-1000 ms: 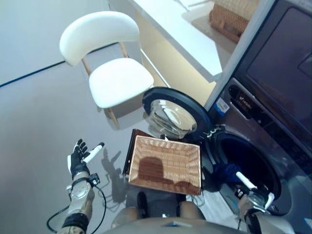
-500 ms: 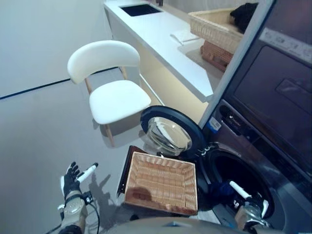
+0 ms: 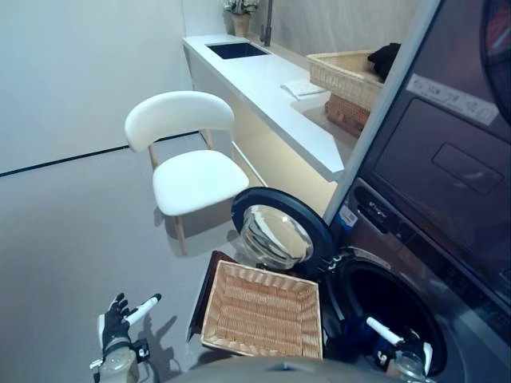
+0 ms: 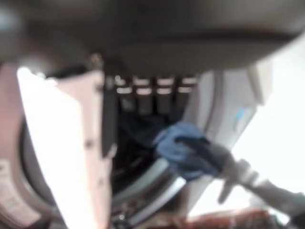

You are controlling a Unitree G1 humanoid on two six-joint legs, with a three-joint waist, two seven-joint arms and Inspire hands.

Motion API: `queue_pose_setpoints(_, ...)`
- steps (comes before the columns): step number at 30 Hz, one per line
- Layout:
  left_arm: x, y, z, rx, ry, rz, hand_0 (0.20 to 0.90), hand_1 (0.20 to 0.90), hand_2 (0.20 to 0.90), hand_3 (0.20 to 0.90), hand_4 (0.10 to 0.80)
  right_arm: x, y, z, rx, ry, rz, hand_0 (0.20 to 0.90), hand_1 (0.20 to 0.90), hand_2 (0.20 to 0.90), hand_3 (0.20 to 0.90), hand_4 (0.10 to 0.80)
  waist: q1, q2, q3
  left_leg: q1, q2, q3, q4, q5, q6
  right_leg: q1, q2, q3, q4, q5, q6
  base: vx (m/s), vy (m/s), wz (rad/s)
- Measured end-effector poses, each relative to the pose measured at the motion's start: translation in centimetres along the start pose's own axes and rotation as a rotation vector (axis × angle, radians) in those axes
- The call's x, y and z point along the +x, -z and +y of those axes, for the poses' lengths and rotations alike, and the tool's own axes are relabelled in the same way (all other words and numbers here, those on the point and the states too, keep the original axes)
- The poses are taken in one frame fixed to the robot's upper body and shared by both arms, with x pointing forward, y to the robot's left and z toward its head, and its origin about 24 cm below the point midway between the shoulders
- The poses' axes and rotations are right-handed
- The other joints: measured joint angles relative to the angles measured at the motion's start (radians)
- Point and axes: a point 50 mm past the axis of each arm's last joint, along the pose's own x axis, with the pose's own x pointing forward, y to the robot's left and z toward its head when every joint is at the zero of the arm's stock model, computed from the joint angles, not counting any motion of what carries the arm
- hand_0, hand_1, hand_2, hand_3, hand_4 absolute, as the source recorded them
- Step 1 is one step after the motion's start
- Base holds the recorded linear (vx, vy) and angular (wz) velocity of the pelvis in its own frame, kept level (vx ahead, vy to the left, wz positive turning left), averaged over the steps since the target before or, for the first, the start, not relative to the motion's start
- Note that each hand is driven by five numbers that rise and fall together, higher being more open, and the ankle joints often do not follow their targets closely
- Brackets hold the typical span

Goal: Pick up the clothes and place them into the washing machine

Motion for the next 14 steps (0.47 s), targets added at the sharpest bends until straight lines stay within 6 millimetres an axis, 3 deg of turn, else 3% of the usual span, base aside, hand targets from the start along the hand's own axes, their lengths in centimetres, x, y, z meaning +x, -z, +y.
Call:
queue_pose_setpoints(8,-0.2,0.4,-0.4,0.011,0.031,0.008,0.9,0.9,0.9,0.9,0.8,-1.4,1.4,2.8,-0.028,-0.128,-0.012,0.9,0.9,0.9,0.9,0.8,-0.003,-0.002,-0.004,0.007,0.009,-0.014,0.005,0.015,-0.007,0.015,0.006,-0.021,-0.003,0.001,0.002,-0.01,-0.011,0.07)
queue_pose_setpoints(14,-0.4,0.7,-0.4,0.032,0.039,0.012,0.9,0.9,0.9,0.9,0.8,-1.8,2.0,3.0,-0.03,-0.151,-0.001,0.9,0.9,0.9,0.9,0.8,-0.003,0.004,-0.006,0.006,0.011,-0.033,0.003,0.012,-0.012,0.021,0.005,-0.034,0.001,-0.005,-0.008,-0.001,-0.004,0.05)
